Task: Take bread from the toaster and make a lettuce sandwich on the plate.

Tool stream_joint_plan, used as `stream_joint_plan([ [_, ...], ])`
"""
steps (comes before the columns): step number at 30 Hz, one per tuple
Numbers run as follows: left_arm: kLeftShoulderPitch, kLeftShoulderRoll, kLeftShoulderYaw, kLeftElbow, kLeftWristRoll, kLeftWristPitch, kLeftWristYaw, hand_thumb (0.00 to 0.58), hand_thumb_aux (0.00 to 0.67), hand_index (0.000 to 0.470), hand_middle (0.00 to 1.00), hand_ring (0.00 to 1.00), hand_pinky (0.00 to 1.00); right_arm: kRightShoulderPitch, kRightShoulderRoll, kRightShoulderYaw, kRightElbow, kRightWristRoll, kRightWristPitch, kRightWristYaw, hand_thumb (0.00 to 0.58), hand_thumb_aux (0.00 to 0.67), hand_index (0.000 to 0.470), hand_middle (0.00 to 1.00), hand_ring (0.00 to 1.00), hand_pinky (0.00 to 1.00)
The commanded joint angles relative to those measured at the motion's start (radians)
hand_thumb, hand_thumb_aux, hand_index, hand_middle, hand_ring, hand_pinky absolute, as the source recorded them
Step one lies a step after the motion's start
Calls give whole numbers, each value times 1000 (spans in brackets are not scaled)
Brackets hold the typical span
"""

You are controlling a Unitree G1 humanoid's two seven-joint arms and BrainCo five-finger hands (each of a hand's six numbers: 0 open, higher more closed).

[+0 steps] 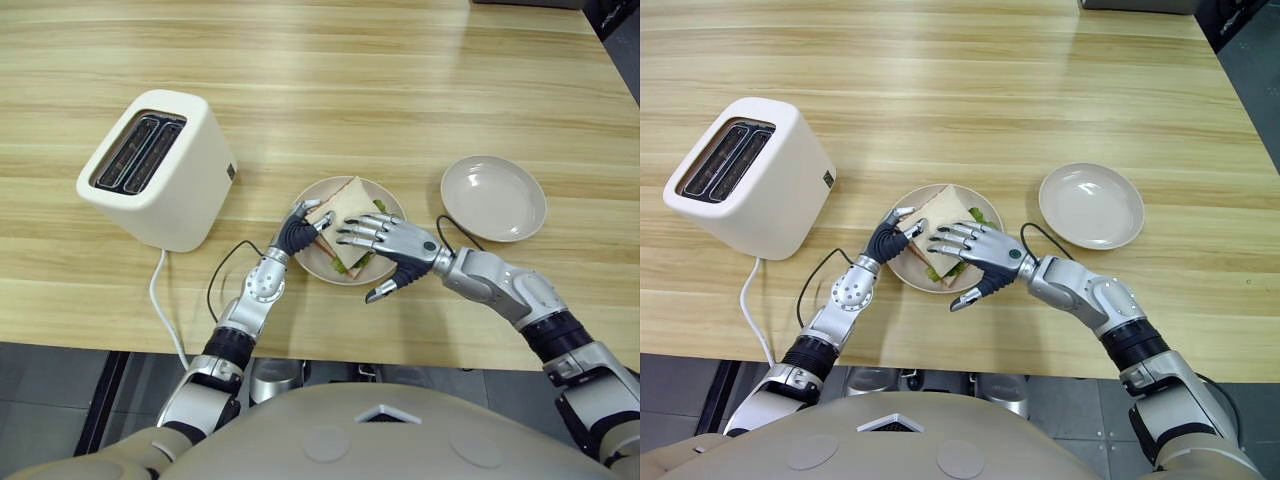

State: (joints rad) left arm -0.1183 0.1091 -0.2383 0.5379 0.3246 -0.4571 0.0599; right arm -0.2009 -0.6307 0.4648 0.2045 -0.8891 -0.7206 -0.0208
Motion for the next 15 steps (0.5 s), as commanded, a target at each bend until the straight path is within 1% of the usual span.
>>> stream_joint_plan([
  [1, -1, 13, -3, 33, 13, 1, 7, 580, 670, 460, 1000, 1000, 1000, 14, -23, 35, 66, -9, 49, 110, 0, 0, 0, 0, 0, 0],
  [4, -9, 13, -1, 40, 18, -4, 20, 580, 670, 460, 1000, 1000, 1000, 14, -27, 43, 90, 10, 57, 150, 0, 0, 0, 0, 0, 0],
  [5, -10, 15, 2, 35, 23, -12, 30, 580, 670, 460, 875, 875, 875, 12, -28, 48, 103, 12, 59, 158, 0, 0, 0, 0, 0, 0],
  [6, -10, 17, 5, 24, 29, -22, 42, 580, 670, 460, 596, 596, 596, 10, -28, 53, 112, 15, 59, 164, 0, 0, 0, 0, 0, 0],
  [7, -10, 21, 9, 10, 38, -35, 58, 543, 502, 345, 0, 0, 0, 7, -28, 55, 119, 18, 59, 166, 0, 0, 0, 0, 0, 0],
  [8, -9, 26, 16, -11, 49, -52, 82, 470, 378, 260, 0, 0, 0, 4, -28, 57, 126, 19, 58, 165, 0, 0, 0, 0, 0, 0],
  [9, -5, 33, 30, -46, 60, -77, 113, 470, 378, 260, 0, 0, 0, 0, -29, 60, 132, 21, 56, 164, 0, 0, 0, 0, 0, 0],
  [10, 1, 42, 44, -86, 72, -103, 144, 0, 0, 0, 0, 0, 0, -3, -29, 62, 136, 22, 55, 163, 0, 0, 0, 0, 0, 0],
  [13, 36, 72, 108, -247, 112, -207, 256, 0, 0, 0, 0, 0, 0, -13, -29, 70, 152, 24, 53, 157, 0, 0, 0, 0, 0, 0],
  [15, 66, 90, 151, -357, 136, -260, 303, 0, 0, 0, 0, 0, 0, -20, -27, 75, 165, 22, 50, 149, 0, 0, 0, 0, 0, 0],
])
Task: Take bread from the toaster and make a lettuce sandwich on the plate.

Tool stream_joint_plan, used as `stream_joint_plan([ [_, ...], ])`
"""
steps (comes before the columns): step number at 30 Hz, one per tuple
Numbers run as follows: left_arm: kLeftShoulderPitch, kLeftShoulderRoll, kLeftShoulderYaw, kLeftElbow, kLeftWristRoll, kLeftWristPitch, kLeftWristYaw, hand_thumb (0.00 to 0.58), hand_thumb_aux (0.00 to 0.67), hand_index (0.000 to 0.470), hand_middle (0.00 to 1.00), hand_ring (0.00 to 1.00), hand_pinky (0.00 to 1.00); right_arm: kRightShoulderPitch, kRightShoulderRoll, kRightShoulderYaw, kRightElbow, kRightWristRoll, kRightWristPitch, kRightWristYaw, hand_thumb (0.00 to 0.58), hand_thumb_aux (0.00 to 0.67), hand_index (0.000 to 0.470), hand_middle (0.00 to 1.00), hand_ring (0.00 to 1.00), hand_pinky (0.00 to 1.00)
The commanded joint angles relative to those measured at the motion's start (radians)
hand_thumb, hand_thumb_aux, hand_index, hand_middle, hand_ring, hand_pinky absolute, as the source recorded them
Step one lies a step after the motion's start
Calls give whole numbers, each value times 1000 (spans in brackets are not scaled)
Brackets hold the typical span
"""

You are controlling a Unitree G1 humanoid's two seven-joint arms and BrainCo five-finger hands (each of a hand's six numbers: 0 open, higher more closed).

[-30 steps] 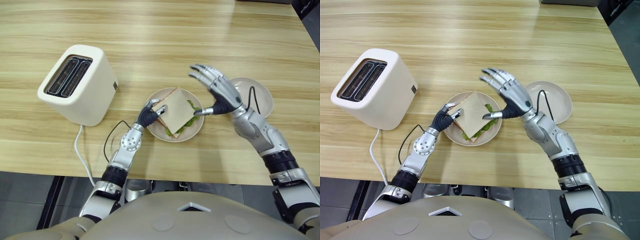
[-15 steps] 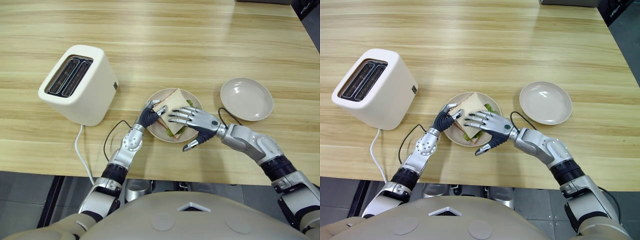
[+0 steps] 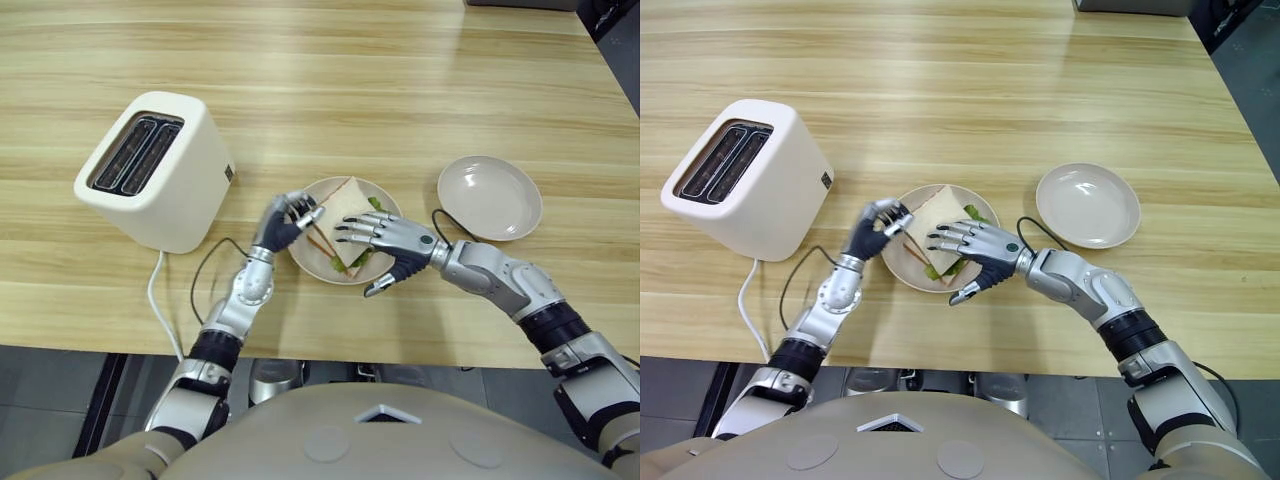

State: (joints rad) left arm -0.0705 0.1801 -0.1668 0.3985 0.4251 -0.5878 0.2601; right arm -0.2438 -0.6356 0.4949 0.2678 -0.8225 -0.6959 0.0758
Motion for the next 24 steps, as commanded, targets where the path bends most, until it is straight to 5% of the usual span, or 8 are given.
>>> stream_joint_plan([
  [1, 29, 34, 85, -251, 50, -133, 96, 0, 0, 0, 0, 0, 0, 15, -20, 43, 111, -52, 23, 33, 0, 0, 0, 0, 0, 0],
  [4, 48, 76, 76, -267, -4, -162, 25, 0, 0, 0, 0, 0, 0, -8, -11, 21, 133, -49, 6, -41, 0, 0, 0, 0, 0, 0],
  [5, 53, 87, 73, -266, -33, -175, 1, 183, 116, 79, 302, 302, 302, -13, -9, 14, 139, -45, 0, -62, 0, 0, 0, 0, 0, 0],
  [6, 65, 112, 58, -270, -88, -197, -48, 580, 670, 460, 1000, 1000, 1000, -16, -4, -12, 129, -21, -15, -103, 476, 386, 265, 47, 47, 47],
  [7, 76, 135, 41, -277, -141, -215, -98, 580, 670, 460, 1000, 1000, 1000, -14, 4, -40, 113, 20, -37, -131, 476, 386, 265, 47, 47, 47],
  [8, 88, 158, 26, -288, -188, -232, -146, 580, 670, 460, 1000, 1000, 1000, -8, 8, -66, 90, 66, -64, -151, 580, 670, 460, 804, 804, 804],
  [9, 98, 184, 9, -300, -229, -247, -192, 580, 670, 460, 1000, 1000, 1000, 1, 10, -91, 62, 115, -92, -166, 580, 670, 460, 1000, 1000, 1000],
  [24, 280, 559, -331, -508, -417, 53, -893, 580, 670, 460, 1000, 1000, 1000, 225, -117, 22, -272, 519, -87, 303, 580, 670, 460, 1000, 1000, 1000],
])
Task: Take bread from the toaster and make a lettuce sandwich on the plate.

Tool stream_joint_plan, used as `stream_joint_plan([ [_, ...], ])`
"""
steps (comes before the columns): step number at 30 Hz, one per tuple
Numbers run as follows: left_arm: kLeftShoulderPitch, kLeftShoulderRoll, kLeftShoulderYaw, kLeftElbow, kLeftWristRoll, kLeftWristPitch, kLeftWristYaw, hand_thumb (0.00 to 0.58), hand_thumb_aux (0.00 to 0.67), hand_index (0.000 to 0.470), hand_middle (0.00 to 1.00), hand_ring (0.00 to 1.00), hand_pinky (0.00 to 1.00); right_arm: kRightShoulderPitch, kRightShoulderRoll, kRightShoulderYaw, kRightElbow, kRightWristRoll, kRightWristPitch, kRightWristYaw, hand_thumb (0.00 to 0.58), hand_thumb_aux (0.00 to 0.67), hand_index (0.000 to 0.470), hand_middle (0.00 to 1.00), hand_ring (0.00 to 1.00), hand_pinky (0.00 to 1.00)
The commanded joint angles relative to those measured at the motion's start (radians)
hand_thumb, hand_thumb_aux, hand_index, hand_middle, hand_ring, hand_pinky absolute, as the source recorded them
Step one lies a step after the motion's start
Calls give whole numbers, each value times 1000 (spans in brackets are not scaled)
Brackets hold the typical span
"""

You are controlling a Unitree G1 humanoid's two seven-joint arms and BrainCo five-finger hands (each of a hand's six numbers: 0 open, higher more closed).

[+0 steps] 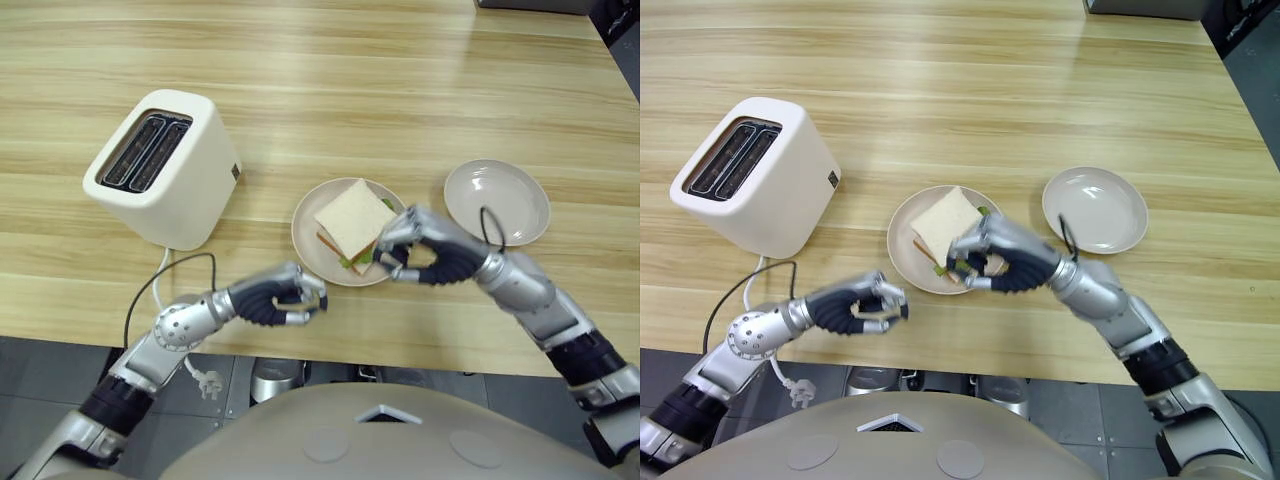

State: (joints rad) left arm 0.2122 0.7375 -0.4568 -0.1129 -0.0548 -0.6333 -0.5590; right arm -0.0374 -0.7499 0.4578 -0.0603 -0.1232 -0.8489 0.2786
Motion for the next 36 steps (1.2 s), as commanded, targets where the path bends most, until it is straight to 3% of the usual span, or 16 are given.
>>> stream_joint_plan([
  [1, -15, -13, -51, 37, 122, 118, -72, 580, 670, 460, 1000, 1000, 1000, 21, 4, 74, 92, -270, 86, 104, 580, 670, 460, 1000, 1000, 1000],
  [5, -68, -88, -76, 156, 286, 163, -32, 580, 670, 460, 1000, 1000, 1000, 28, 48, 119, 166, -489, 132, 78, 580, 670, 460, 1000, 1000, 1000],
  [10, -135, -174, -87, 271, 440, 179, 49, 580, 670, 460, 1000, 1000, 1000, 33, 107, 119, 186, -565, 140, 35, 580, 670, 460, 1000, 1000, 1000],
  [14, -207, -223, -89, 397, 546, 195, 156, 580, 670, 460, 1000, 1000, 1000, -32, 156, 108, 265, -698, 196, -72, 580, 670, 460, 1000, 1000, 1000],
  [20, -360, -309, -55, 626, 618, 254, 345, 580, 670, 460, 1000, 1000, 1000, -277, 286, 129, 546, -838, 306, -308, 580, 670, 460, 1000, 1000, 1000],
  [30, -772, -505, -87, 1204, 702, 296, 562, 580, 670, 460, 1000, 1000, 1000, -717, 522, 222, 1211, -903, 359, -636, 580, 670, 460, 1000, 1000, 1000],
  [31, -801, -521, -86, 1249, 704, 298, 585, 505, 428, 294, 1000, 1000, 1000, -737, 539, 229, 1253, -902, 367, -656, 580, 670, 460, 1000, 1000, 1000],
  [32, -821, -533, -83, 1282, 705, 295, 616, 53, 32, 22, 1000, 1000, 1000, -749, 551, 230, 1283, -896, 370, -672, 580, 670, 460, 835, 835, 835],
  [33, -837, -543, -75, 1303, 700, 287, 652, 0, 0, 0, 427, 427, 427, -756, 558, 226, 1302, -884, 364, -688, 580, 670, 460, 518, 518, 518],
  [34, -843, -549, -63, 1310, 690, 272, 676, 0, 0, 0, 0, 0, 0, -757, 558, 221, 1307, -871, 353, -707, 531, 476, 327, 122, 122, 122],
  [35, -843, -552, -48, 1312, 674, 250, 691, 0, 0, 0, 0, 0, 0, -756, 552, 214, 1307, -857, 339, -728, 531, 476, 327, 122, 122, 122],
  [36, -836, -549, -27, 1302, 651, 221, 700, 0, 0, 0, 0, 0, 0, -751, 539, 205, 1296, -844, 323, -754, 474, 384, 263, 0, 0, 0],
])
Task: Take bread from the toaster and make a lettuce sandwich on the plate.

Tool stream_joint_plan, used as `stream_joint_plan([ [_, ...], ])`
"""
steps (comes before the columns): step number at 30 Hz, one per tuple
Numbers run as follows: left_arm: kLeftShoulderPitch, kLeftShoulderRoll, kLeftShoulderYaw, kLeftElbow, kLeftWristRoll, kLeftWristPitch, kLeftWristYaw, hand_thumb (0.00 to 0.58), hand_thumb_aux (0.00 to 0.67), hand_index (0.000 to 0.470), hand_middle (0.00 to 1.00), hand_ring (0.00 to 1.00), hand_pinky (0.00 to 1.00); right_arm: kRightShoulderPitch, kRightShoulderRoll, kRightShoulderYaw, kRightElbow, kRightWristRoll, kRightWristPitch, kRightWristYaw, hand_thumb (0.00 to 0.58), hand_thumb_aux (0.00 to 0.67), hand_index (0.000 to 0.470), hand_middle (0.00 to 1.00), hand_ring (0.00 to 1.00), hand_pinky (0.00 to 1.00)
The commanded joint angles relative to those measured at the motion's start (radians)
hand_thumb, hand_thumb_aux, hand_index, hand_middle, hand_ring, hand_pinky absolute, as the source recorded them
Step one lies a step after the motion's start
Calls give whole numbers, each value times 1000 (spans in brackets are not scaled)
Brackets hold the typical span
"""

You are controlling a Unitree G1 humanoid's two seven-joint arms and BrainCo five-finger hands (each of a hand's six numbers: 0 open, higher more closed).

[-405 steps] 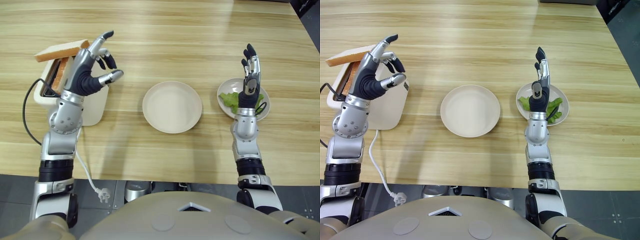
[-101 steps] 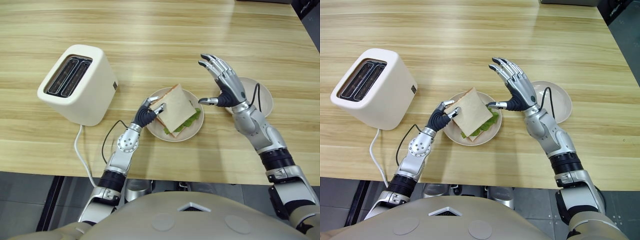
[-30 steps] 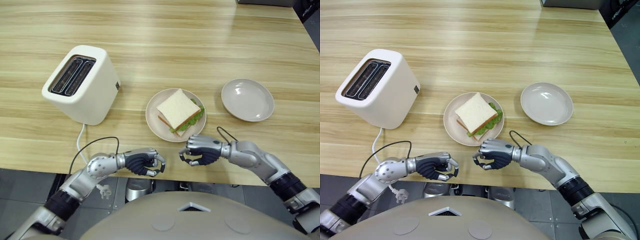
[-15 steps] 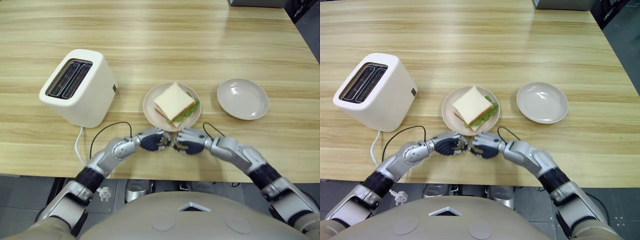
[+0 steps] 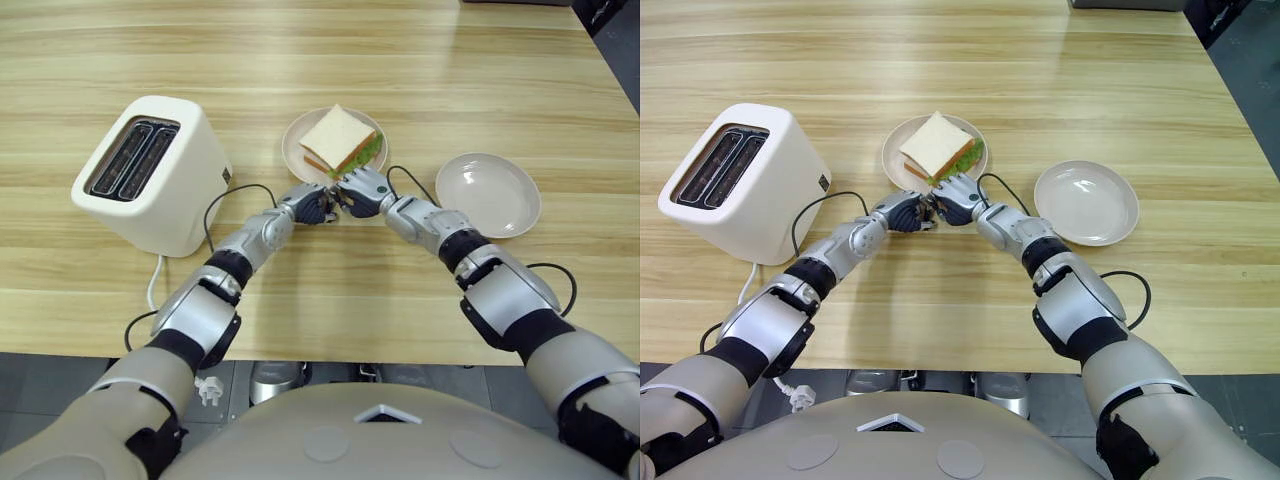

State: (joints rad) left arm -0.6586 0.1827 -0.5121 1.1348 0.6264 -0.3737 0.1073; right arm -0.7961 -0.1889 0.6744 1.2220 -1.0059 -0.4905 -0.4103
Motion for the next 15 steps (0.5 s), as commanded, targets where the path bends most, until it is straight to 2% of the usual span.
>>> stream_joint_plan([
  [1, 48, 14, 53, 32, -57, -80, 42, 0, 0, 0, 0, 0, 0, 21, -42, -26, -7, 56, -55, -100, 0, 0, 0, 0, 0, 0],
  [4, 108, 35, 157, -68, -185, -209, 23, 0, 0, 0, 0, 0, 0, 92, -109, -98, -126, 137, -139, -193, 0, 0, 0, 0, 0, 0],
  [6, 188, 47, 236, -202, -305, -301, -19, 0, 0, 0, 0, 0, 0, 200, -159, -182, -317, 216, -210, -261, 0, 0, 0, 0, 0, 0],
  [8, 298, 55, 301, -388, -420, -375, -42, 0, 0, 0, 0, 0, 0, 355, -193, -286, -590, 286, -279, -341, 0, 0, 0, 0, 0, 0],
  [12, 506, 29, 399, -774, -571, -401, -38, 0, 0, 0, 0, 0, 0, 622, -180, -450, -1070, 322, -305, -390, 0, 0, 0, 0, 0, 0],
  [15, 573, 4, 418, -945, -524, -423, -23, 0, 0, 0, 0, 0, 0, 692, -131, -500, -1234, 419, -281, -325, 0, 0, 0, 0, 0, 0],
])
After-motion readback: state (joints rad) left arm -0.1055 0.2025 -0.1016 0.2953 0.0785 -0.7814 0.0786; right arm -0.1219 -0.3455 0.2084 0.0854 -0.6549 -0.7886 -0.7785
